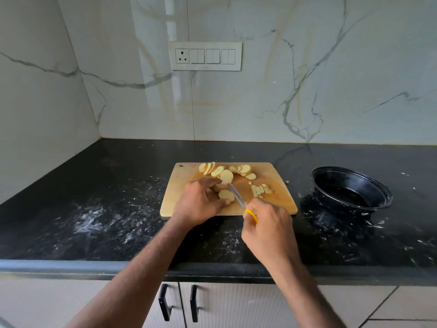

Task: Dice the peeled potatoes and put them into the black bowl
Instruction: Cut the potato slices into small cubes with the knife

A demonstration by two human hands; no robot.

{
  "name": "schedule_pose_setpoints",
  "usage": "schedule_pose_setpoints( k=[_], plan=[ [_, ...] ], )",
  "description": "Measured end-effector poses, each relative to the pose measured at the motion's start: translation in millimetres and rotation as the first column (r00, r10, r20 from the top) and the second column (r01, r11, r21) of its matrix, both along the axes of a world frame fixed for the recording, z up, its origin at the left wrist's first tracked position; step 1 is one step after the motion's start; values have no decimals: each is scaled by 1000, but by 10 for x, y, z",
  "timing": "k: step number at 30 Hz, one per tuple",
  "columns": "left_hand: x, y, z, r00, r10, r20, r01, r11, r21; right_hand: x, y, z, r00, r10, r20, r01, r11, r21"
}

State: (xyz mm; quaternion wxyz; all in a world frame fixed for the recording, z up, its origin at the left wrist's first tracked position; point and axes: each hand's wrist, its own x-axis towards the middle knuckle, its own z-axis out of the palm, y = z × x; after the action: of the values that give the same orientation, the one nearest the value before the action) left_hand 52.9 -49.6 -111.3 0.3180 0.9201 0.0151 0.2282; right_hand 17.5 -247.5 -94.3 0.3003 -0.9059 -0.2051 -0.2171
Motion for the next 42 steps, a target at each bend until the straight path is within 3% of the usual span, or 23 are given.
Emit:
schedule_pose_setpoints(
  k=[13, 27, 42],
  plan=[
    [68, 31, -68, 1000, 19, -14, -19, 999, -47, 106, 242, -105, 998, 22, -55, -25, 998, -60],
    [36, 8, -30, 996, -59, 66, 53, 995, 83, 221, 336, -18, 995, 61, -73, -72, 982, -173],
    [27, -8, -42, 999, -30, -25, 34, 986, 165, -85, -104, -93, 993, 69, -97, -85, 982, -169]
  ],
)
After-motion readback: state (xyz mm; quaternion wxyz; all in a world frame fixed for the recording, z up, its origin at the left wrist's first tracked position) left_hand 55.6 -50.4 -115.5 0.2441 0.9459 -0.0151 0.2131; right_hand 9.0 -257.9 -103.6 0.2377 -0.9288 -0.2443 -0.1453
